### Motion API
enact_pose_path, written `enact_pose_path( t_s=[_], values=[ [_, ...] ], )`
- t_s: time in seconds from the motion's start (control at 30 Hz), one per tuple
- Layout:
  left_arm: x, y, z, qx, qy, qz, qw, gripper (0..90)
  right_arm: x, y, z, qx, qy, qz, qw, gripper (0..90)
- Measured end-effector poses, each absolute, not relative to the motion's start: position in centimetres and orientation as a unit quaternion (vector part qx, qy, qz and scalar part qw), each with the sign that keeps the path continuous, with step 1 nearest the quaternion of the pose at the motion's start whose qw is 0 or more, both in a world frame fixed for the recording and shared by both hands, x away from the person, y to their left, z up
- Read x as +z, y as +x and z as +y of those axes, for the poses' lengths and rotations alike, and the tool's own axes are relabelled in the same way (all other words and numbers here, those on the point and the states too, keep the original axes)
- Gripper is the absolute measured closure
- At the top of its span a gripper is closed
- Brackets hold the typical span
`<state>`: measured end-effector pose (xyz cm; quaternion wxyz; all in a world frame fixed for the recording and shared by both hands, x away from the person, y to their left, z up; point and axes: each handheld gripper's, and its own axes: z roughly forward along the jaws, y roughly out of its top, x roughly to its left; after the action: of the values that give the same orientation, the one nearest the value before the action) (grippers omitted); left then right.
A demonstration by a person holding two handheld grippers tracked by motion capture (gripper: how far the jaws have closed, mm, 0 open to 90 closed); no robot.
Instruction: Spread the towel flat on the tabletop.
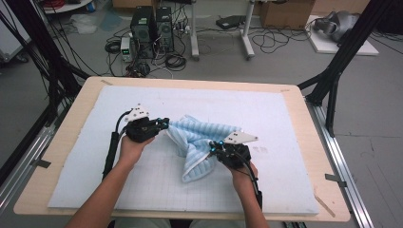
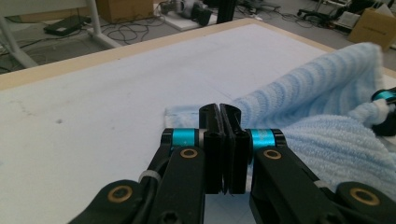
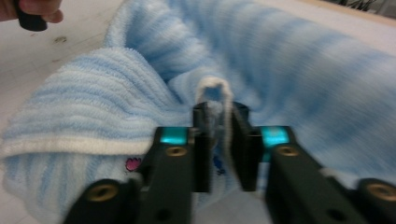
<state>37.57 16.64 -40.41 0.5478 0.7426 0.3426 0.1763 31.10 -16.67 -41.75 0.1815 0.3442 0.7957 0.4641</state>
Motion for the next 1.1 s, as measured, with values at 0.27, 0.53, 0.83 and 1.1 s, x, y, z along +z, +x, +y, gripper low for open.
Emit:
enact_pose_path(
  t_s=[0.27, 0.53, 0.83, 1.1],
  values=[
    [-40.3, 37.8, 18.3, 0.193, 0.728, 0.358, 0.552, 87.8, -41.4, 31.1, -19.2, 0.455, 0.363, 0.785, 0.210, 87.7],
    [-40.8, 38.6, 18.1, 0.201, 0.713, 0.379, 0.554, 87.9, -41.4, 32.4, -20.6, 0.437, 0.376, 0.781, 0.241, 87.8],
    [-41.5, 40.1, 15.9, 0.200, 0.695, 0.395, 0.567, 87.9, -40.8, 36.9, -21.0, 0.378, 0.410, 0.770, 0.310, 87.8],
    [-42.5, 40.0, 15.6, 0.199, 0.709, 0.408, 0.540, 57.0, -41.5, 37.5, -20.8, 0.380, 0.440, 0.756, 0.301, 67.7]
  ],
)
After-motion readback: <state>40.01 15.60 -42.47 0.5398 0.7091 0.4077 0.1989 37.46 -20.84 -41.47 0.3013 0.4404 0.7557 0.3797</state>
